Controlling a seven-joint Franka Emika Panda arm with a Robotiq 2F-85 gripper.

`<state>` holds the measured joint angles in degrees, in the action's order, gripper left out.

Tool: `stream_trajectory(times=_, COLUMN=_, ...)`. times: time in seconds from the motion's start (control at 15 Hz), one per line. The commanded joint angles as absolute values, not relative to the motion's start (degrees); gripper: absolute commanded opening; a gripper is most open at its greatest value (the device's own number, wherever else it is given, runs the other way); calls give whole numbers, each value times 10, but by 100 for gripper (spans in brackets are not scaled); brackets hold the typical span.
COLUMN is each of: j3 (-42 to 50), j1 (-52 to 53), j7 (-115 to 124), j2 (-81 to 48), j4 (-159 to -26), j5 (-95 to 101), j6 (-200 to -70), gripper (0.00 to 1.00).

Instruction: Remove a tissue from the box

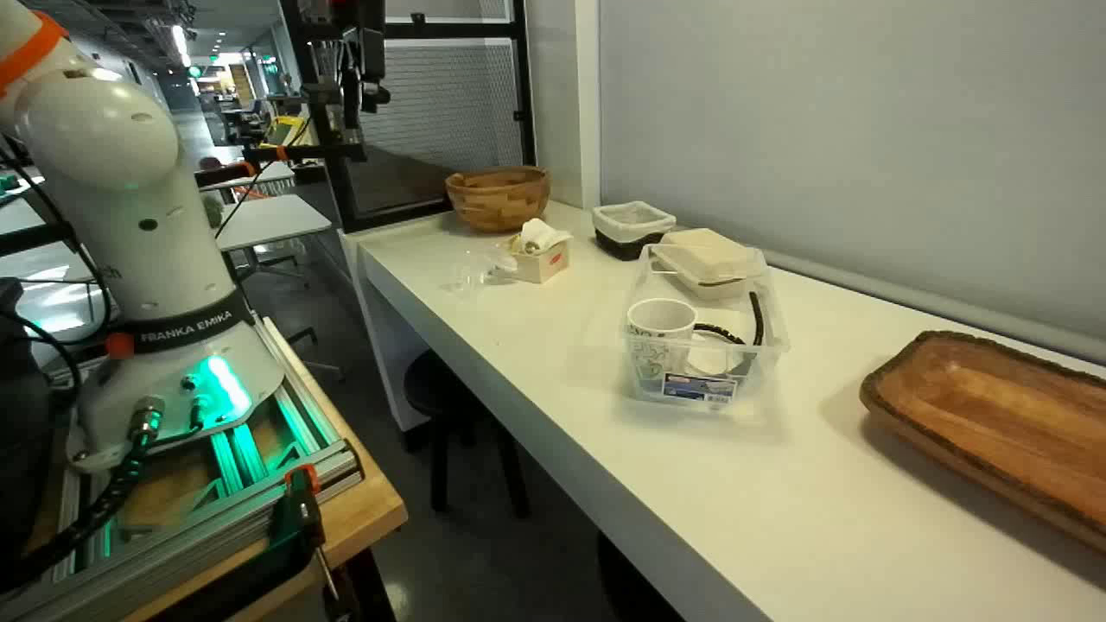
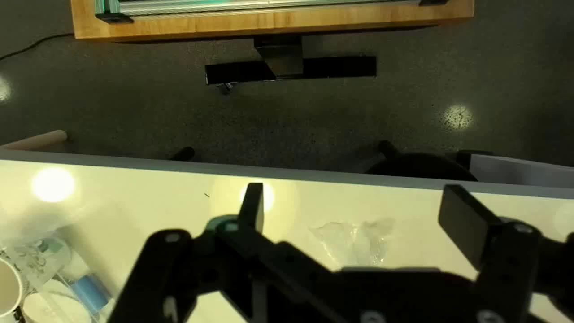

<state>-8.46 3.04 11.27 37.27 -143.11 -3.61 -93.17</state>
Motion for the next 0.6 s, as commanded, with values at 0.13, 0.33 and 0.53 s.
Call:
stream_trajectory(times=0.13, j3=-83, j1=33, j7=114, j2=372, j4=-1430, j5=-35, j6=-931, gripper=100)
stream_trajectory(times=0.33, j3=-83, j1=33, j7=114, j2=372, j4=-1430, j5=-35, j6=-931, gripper=100)
stream_trajectory(times=0.53, j3=-85, j1=29, j7=116, j2=362, j4=-1436, j5=-30, j6=-964, gripper=100)
